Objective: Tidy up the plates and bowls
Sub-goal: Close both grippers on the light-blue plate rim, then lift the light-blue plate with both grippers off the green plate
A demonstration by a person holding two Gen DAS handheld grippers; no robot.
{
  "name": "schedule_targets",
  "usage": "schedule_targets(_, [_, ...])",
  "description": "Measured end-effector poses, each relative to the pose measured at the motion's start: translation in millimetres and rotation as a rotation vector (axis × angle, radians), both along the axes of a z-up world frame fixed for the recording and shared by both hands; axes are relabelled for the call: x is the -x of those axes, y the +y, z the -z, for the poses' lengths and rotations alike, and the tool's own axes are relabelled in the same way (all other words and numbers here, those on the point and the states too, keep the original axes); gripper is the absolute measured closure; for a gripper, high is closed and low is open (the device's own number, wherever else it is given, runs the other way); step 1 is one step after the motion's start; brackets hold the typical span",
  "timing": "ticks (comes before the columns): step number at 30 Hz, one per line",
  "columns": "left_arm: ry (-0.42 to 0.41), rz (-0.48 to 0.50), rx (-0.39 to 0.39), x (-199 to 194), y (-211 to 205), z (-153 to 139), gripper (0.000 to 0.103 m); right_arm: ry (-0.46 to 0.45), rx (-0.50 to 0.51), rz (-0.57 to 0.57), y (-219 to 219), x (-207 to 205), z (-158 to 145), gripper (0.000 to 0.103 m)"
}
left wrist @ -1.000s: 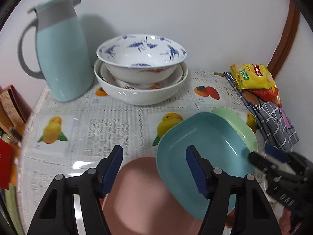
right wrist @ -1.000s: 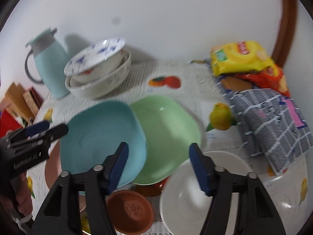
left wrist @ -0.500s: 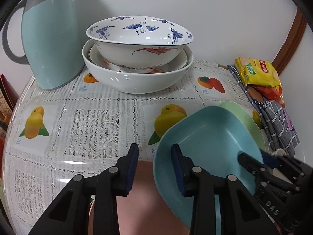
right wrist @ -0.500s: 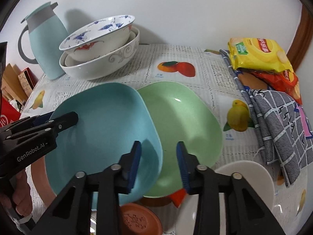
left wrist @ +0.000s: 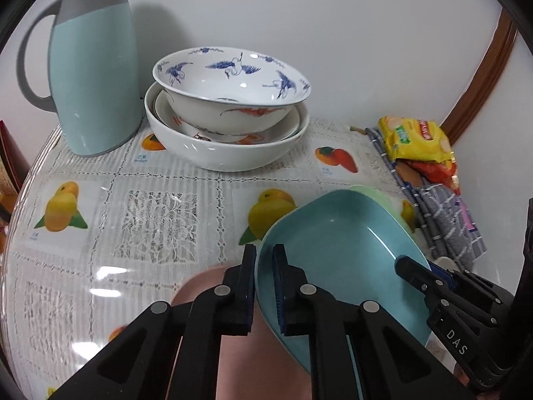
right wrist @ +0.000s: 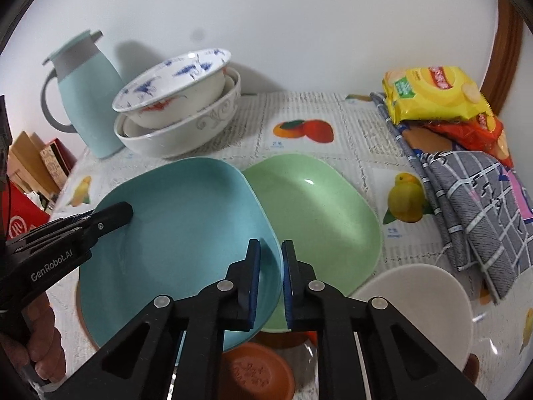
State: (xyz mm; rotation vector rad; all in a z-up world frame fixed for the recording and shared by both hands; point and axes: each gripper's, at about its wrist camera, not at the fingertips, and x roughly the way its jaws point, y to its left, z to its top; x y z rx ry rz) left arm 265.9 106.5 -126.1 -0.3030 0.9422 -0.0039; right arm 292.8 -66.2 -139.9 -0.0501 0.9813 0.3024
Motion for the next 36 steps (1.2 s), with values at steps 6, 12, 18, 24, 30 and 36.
schedule_targets(6, [-0.047,0.012,0.027,27,-7,-26,0.093,-0.053,-0.017,0.019,-11,26,-31,0.092])
schedule_targets(12, [-0.084,0.021,0.026,57,-19,-51,0.093,-0.095,-0.035,0.03,-24,65,-59,0.092])
schedule_targets(18, [-0.112,0.034,0.017,87,-34,-69,0.093,-0.122,-0.057,0.051,-41,100,-78,0.092])
schedule_targets(24, [-0.124,0.037,0.015,113,-46,-80,0.093,-0.143,-0.062,0.06,-54,128,-90,0.092])
schedule_targets(30, [-0.13,0.037,0.013,134,-52,-87,0.093,-0.146,-0.097,0.06,-63,148,-93,0.092])
schedule_targets(36, [-0.138,0.037,0.012,148,-56,-92,0.093,-0.159,-0.099,0.059,-67,162,-97,0.092])
